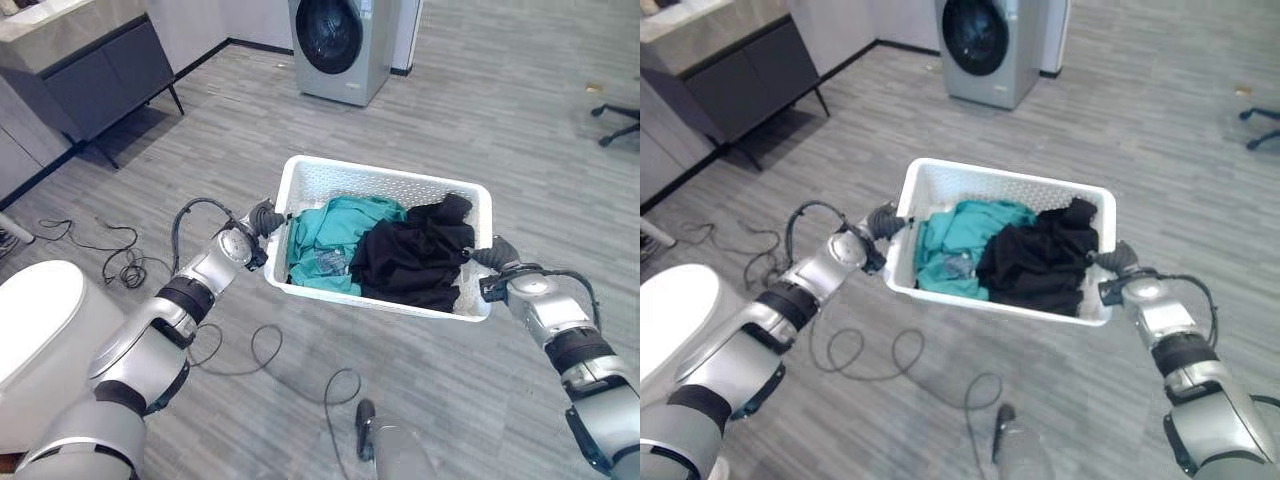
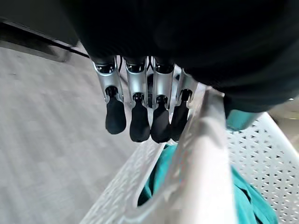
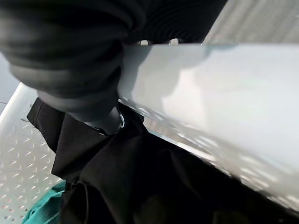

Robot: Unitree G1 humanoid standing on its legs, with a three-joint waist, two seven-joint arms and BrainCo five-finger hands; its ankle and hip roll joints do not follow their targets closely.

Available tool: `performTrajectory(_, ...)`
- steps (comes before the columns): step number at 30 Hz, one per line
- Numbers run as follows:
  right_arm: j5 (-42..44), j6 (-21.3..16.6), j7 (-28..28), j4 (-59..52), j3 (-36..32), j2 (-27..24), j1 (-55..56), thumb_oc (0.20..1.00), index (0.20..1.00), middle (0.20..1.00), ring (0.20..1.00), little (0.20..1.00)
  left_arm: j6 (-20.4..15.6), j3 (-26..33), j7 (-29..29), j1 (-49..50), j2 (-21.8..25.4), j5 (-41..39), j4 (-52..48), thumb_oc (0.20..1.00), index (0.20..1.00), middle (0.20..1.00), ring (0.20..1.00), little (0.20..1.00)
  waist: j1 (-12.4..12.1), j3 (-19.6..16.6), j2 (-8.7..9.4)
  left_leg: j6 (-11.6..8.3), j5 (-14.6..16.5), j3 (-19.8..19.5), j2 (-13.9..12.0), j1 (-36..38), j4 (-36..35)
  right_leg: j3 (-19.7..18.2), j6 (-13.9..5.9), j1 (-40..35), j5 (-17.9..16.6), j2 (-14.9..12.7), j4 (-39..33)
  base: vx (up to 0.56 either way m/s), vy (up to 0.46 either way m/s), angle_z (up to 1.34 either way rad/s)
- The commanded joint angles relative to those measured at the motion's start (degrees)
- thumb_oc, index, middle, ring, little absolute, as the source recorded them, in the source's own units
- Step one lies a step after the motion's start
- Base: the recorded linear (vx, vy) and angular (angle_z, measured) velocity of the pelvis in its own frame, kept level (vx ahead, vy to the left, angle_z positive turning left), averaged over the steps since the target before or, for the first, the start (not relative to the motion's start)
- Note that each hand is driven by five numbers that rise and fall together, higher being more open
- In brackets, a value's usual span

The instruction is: Grab the laundry basket,head to the washer,open it,put in the laundry and shut it.

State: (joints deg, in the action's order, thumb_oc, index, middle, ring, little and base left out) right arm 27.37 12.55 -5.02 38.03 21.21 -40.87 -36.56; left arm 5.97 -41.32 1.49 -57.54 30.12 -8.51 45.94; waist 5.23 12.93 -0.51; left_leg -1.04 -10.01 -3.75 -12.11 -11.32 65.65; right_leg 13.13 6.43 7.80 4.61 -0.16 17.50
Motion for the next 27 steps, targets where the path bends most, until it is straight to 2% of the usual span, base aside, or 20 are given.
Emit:
performTrajectory(1,3.2,-6.2,1.3,-7.2,-1.8,0.1,-2.5,0.2,0.2,0.2,0.2,0.2,-3.0,-1.3,2.0,-6.9,0.9,-1.7,-1.5,0.2,0.2,0.2,0.2,0.2,-2.3,-4.2,4.49,0.61,8.9,7.2,0.1,0.7,-12.9,-1.6,-7.06,-7.3,-3.8,-2.2,-14.9,0.38,-0.19,-0.13)
performTrajectory(2,3.2,-6.2,1.2,-7.3,-1.9,0.1,-2.4,0.2,0.2,0.2,0.2,0.2,-2.9,-1.4,2.0,-6.9,0.9,-1.7,-1.5,0.2,0.2,0.2,0.2,0.2,-2.4,-4.2,4.48,0.62,9.0,7.2,0.0,0.7,-12.8,-1.6,-7.07,-7.4,-3.8,-2.2,-14.9,0.39,-0.026,0.0)
performTrajectory(3,3.0,-6.2,0.7,-8.8,-2.4,0.1,-1.5,0.2,0.2,0.2,0.2,0.2,-2.5,-1.2,2.2,-7.1,-0.5,-1.7,-2.1,0.2,0.2,0.2,0.2,0.2,-3.8,-3.5,5.07,0.34,10.6,9.3,0.2,-2.3,-24.1,-1.2,-8.19,-10.1,-1.9,-2.5,-15.6,0.4,0.046,0.07)
performTrajectory(4,2.4,-6.3,0.8,-9.7,-2.7,0.0,-0.7,0.2,0.2,0.2,0.2,0.2,-2.5,-1.1,2.3,-7.2,-0.8,-1.6,-2.6,0.2,0.2,0.2,0.2,0.2,-4.2,-3.5,4.95,-0.14,10.5,9.9,0.2,-3.0,-31.1,-1.2,-8.6,-10.6,-1.1,-2.6,-15.6,0.53,0.095,-0.06)
performTrajectory(5,2.2,-6.5,0.8,-10.2,-3.0,0.0,0.0,0.2,0.2,0.2,0.2,0.2,-2.6,-0.9,2.4,-7.2,-1.4,-1.5,-2.7,0.2,0.2,0.2,0.2,0.2,-4.8,-3.3,4.89,-0.51,9.8,10.5,0.7,-3.5,-39.3,-1.1,-9.18,-11.3,-0.2,-2.7,-15.3,0.44,0.135,-0.21)
performTrajectory(6,2.0,-7.0,0.7,-10.5,-3.1,-0.2,0.3,0.2,0.2,0.2,0.2,0.2,-2.7,-0.6,2.5,-7.2,-1.5,-1.4,-3.0,0.2,0.2,0.2,0.2,0.2,-5.6,-3.3,4.75,-1.12,6.8,10.4,1.4,-3.4,-49.7,-0.8,-9.7,-12.6,0.6,-2.6,-15.2,0.53,0.144,-0.26)
performTrajectory(7,1.8,-7.4,0.6,-10.7,-3.2,-0.4,0.6,0.2,0.2,0.2,0.2,0.2,-3.0,-0.5,2.5,-6.9,-1.2,-1.4,-3.4,0.2,0.2,0.2,0.2,0.2,-6.5,-3.2,4.37,-1.72,6.3,9.5,2.0,-4.0,-57.0,-1.0,-10.09,-14.3,2.0,-2.3,-15.0,0.56,0.137,-0.27)
performTrajectory(9,1.4,-7.9,0.6,-10.5,-3.4,-0.6,0.7,0.2,0.2,0.2,0.2,0.2,-3.2,-0.8,2.4,-7.2,-0.9,-1.6,-3.4,0.2,0.2,0.2,0.2,0.2,-7.5,-3.3,3.64,-2.71,4.5,7.8,2.5,-5.1,-65.8,-1.7,-10.29,-16.0,4.3,-1.6,-14.2,0.42,0.095,-0.21)
performTrajectory(10,1.4,-7.9,0.7,-10.5,-3.5,-0.5,0.7,0.2,0.2,0.2,0.2,0.2,-3.2,-0.9,2.4,-7.3,-0.9,-1.6,-3.3,0.2,0.2,0.2,0.2,0.2,-7.5,-3.1,3.84,-2.72,4.1,8.0,2.8,-4.5,-66.7,-1.7,-10.32,-16.2,4.6,-1.8,-13.9,0.34,0.058,-0.2)
performTrajectory(13,1.3,-8.2,0.3,-8.2,-2.7,0.8,-1.0,0.2,0.2,0.2,0.2,0.2,-3.7,-2.1,2.3,-8.0,-0.7,-1.3,-2.6,0.2,0.2,0.2,0.2,0.2,-8.1,-4.5,3.0,-3.01,3.4,6.6,3.0,-4.9,-67.8,-4.1,-10.37,-19.5,9.6,-0.7,-10.8,0.66,0.156,-0.45)
performTrajectory(16,1.1,-8.3,0.2,-8.6,-3.1,1.4,-0.7,0.2,0.2,0.2,0.2,0.2,-3.8,-2.6,2.2,-7.9,-0.5,-0.9,-3.2,0.2,0.2,0.2,0.2,0.2,-8.7,-5.5,3.25,-2.16,2.9,5.8,4.4,-5.0,-63.6,-5.2,-10.79,-19.5,10.0,-1.3,-6.1,0.5,0.155,-0.22)
performTrajectory(17,1.4,-8.5,0.5,-9.0,-3.6,2.5,-0.2,0.2,0.2,0.2,0.2,0.2,-4.0,-3.0,2.3,-7.3,0.7,-0.9,-3.5,0.2,0.2,0.2,0.2,0.2,-9.1,-6.3,4.58,0.1,4.7,5.4,7.8,-3.8,-59.9,-6.9,-13.38,-18.0,3.2,-3.4,3.4,0.55,0.264,-0.18)
performTrajectory(18,0.7,-8.3,0.6,-8.8,-3.9,3.1,-0.2,0.2,0.2,0.2,0.2,0.2,-3.8,-3.3,2.2,-7.5,0.5,-0.5,-3.2,0.2,0.2,0.2,0.2,0.2,-9.0,-6.5,4.65,1.94,6.0,6.3,9.0,-2.6,-58.5,-7.4,-14.92,-16.2,-2.4,-4.9,10.1,0.7,0.352,-0.19)
performTrajectory(20,0.1,-8.0,0.5,-8.2,-3.4,4.4,-1.1,0.2,0.2,0.2,0.2,0.2,-3.5,-3.3,2.5,-7.2,1.1,-0.9,-3.3,0.2,0.2,0.2,0.2,0.2,-8.8,-6.2,4.28,4.62,9.3,7.6,10.5,0.1,-56.1,-7.2,-16.04,-12.7,-10.6,-7.5,22.4,0.46,0.291,-0.04)
performTrajectory(21,-0.7,-7.9,0.7,-8.2,-3.5,5.1,-1.3,0.2,0.2,0.2,0.2,0.2,-3.3,-3.1,2.6,-6.8,1.4,-0.9,-3.4,0.2,0.2,0.2,0.2,0.2,-8.5,-5.8,3.09,5.75,10.2,7.1,10.6,2.0,-56.0,-6.5,-15.93,-9.4,-12.8,-7.7,27.6,0.48,0.272,0.03)
performTrajectory(23,-0.9,-8.1,0.7,-7.5,-3.2,6.2,-2.0,0.2,0.2,0.2,0.2,0.2,-3.2,-2.6,2.9,-6.8,1.5,-1.2,-3.1,0.2,0.2,0.2,0.2,0.2,-8.0,-5.5,2.5,7.04,12.2,7.2,11.8,6.1,-56.7,-5.3,-15.5,-4.6,-10.3,-10.0,30.7,0.53,0.192,-0.12)
performTrajectory(24,-0.6,-8.0,0.7,-6.8,-2.9,6.1,-2.6,0.2,0.2,0.2,0.2,0.2,-3.1,-2.3,3.0,-6.8,1.0,-1.7,-2.8,0.2,0.2,0.2,0.2,0.2,-7.1,-5.2,1.98,7.2,12.6,6.2,12.2,8.1,-57.4,-5.0,-14.51,-1.7,-7.6,-9.1,28.4,0.37,0.082,-0.09)
performTrajectory(25,-0.6,-8.0,0.7,-6.8,-2.9,6.1,-2.6,0.2,0.2,0.2,0.2,0.2,-3.1,-2.3,3.0,-6.8,1.0,-1.7,-2.8,0.2,0.2,0.2,0.2,0.2,-7.1,-5.2,1.95,7.2,12.6,6.2,12.2,8.0,-57.4,-5.0,-14.5,-1.8,-7.6,-9.1,28.4,0.51,0.032,0.27)
performTrajectory(26,-0.3,-7.7,1.0,-6.3,-3.3,5.5,-2.4,0.2,0.2,0.2,0.2,0.2,-3.2,-1.5,3.0,-6.0,0.3,-2.3,-2.9,0.2,0.2,0.2,0.2,0.2,-5.4,-5.0,1.65,6.85,13.4,4.4,13.2,11.0,-58.1,-6.3,-13.76,1.9,-3.8,-5.9,21.6,0.33,0.004,0.31)
performTrajectory(27,-0.3,-7.7,1.0,-6.3,-3.3,5.4,-2.3,0.2,0.2,0.2,0.2,0.2,-3.2,-1.4,3.0,-6.0,0.3,-2.2,-3.0,0.2,0.2,0.2,0.2,0.2,-5.3,-4.9,1.56,6.81,13.6,4.3,13.1,11.2,-58.1,-6.2,-13.75,1.6,-3.7,-5.8,21.4,0.66,-0.082,0.46)
